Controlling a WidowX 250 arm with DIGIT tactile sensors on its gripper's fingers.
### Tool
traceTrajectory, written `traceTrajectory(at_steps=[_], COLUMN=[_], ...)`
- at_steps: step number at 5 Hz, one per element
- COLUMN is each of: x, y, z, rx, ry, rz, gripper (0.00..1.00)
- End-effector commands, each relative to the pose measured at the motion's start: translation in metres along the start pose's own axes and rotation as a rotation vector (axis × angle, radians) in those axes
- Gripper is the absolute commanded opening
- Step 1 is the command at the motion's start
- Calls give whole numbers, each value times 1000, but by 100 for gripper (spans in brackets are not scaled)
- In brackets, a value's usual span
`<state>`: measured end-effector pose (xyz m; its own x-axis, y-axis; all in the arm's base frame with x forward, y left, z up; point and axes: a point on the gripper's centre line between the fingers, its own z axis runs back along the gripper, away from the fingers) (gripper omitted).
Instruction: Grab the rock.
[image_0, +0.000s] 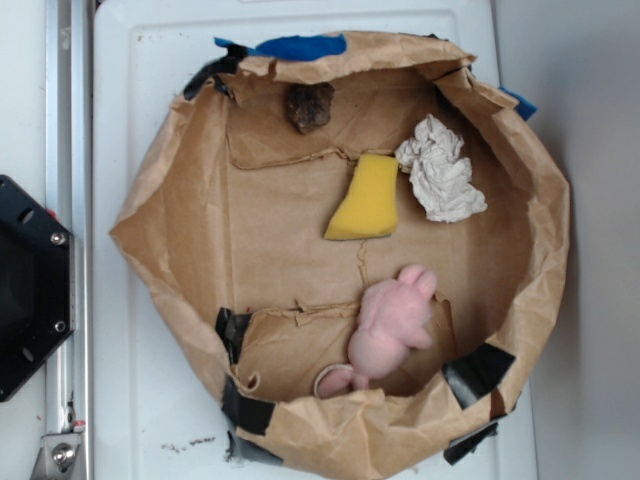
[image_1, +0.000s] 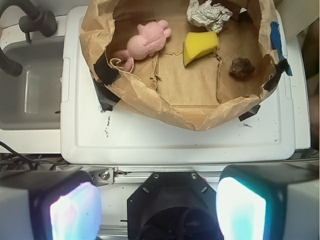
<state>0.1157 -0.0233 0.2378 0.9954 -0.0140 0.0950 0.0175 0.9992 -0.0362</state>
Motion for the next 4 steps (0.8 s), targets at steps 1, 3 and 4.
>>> traceTrajectory(at_steps=[1,3,4], x=[0,64,87], y=[0,23,32], z=[0,-9,-20], rx=[0,7,13], ry=[0,-37,-38], rz=[0,39,-30], gripper=[100,100,100])
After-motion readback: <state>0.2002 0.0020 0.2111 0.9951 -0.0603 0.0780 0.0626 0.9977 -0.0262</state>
